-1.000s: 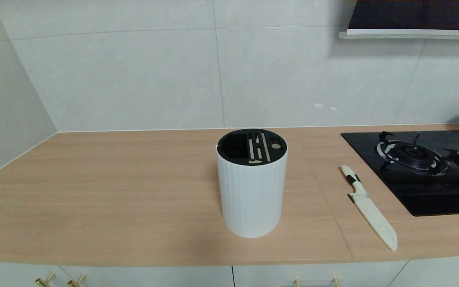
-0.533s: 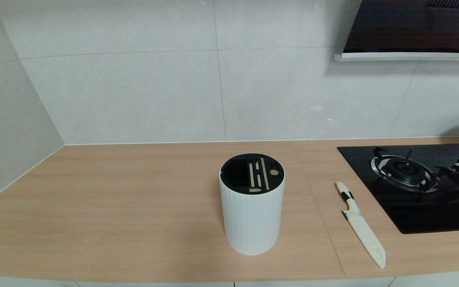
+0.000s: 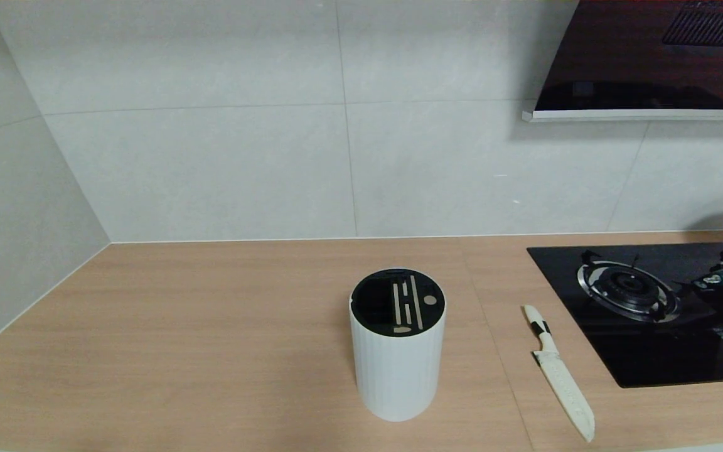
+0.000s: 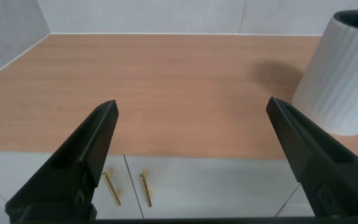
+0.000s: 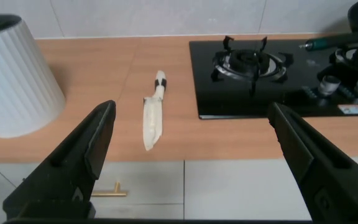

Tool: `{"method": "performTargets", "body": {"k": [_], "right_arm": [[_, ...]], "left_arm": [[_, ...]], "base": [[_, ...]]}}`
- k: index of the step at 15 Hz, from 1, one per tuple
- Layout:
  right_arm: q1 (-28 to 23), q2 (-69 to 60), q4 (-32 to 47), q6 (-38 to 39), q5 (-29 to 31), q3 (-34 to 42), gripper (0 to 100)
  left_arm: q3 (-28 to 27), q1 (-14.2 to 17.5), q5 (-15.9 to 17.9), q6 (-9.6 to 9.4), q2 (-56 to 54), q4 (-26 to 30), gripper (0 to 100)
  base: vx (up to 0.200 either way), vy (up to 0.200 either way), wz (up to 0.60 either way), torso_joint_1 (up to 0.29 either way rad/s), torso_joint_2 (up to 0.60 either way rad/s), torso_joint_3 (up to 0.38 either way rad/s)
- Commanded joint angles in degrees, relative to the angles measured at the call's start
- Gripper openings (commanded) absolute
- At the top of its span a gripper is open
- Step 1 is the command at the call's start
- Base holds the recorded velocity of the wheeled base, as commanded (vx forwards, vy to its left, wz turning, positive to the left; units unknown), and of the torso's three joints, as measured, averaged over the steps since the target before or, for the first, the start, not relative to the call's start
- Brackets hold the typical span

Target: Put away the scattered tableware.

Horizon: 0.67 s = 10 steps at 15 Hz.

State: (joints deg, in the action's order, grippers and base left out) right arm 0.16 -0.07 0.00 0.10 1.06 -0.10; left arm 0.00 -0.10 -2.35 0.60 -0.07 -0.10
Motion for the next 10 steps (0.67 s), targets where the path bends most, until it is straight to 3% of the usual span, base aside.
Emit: {"method": "performTargets", "body": {"k": [1, 10], "right_arm": [[0.02, 0.07, 0.00, -0.01, -0.01, 0.01, 100], [0.02, 0.07, 0.00, -2.73, 0.43, 0.01, 100]], "left_arm": [[0.00, 0.01, -0.02, 0.02, 0.07, 0.01, 100], [0.00, 0.01, -0.02, 0.02, 0.07, 0.01, 100]], "base": [[0.000, 0.000, 0.00, 0.105, -0.23, -0.119], [0.000, 0.000, 0.00, 0.004, -0.01, -0.004]]}}
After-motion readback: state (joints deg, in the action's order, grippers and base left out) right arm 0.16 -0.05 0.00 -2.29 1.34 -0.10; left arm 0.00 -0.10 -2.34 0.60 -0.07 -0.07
